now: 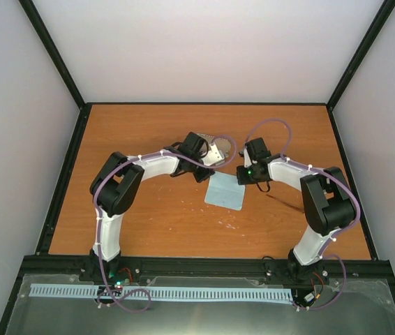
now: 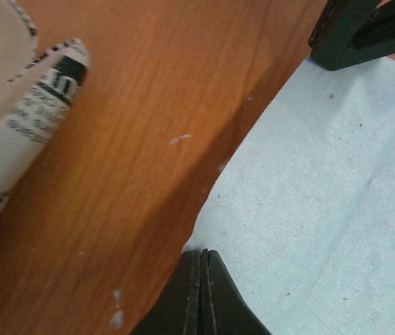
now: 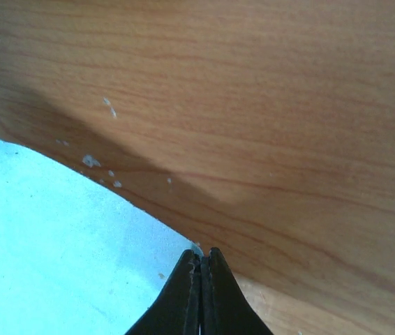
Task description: Organize the sunglasses
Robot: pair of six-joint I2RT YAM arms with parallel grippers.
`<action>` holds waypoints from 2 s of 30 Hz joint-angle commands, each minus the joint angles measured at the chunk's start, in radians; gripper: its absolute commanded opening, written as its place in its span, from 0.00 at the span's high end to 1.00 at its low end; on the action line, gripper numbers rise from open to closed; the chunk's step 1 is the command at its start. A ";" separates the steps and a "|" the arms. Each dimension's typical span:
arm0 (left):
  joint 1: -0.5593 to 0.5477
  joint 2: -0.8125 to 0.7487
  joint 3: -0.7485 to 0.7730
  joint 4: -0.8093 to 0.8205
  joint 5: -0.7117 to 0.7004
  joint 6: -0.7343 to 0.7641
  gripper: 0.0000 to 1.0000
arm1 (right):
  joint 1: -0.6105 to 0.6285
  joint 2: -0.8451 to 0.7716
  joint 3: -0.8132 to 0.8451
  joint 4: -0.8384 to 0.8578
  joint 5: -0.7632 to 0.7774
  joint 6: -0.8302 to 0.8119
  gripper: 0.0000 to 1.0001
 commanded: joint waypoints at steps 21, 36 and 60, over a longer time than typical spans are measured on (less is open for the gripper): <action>0.020 -0.070 -0.103 0.187 0.011 0.016 0.92 | -0.008 -0.062 -0.048 0.022 -0.167 -0.077 0.97; 0.020 0.003 -0.061 0.190 -0.018 0.019 0.57 | -0.008 -0.069 -0.046 0.011 -0.161 -0.077 0.97; 0.035 0.090 0.015 0.131 0.066 0.024 0.78 | -0.008 -0.077 -0.043 -0.003 -0.161 -0.078 0.97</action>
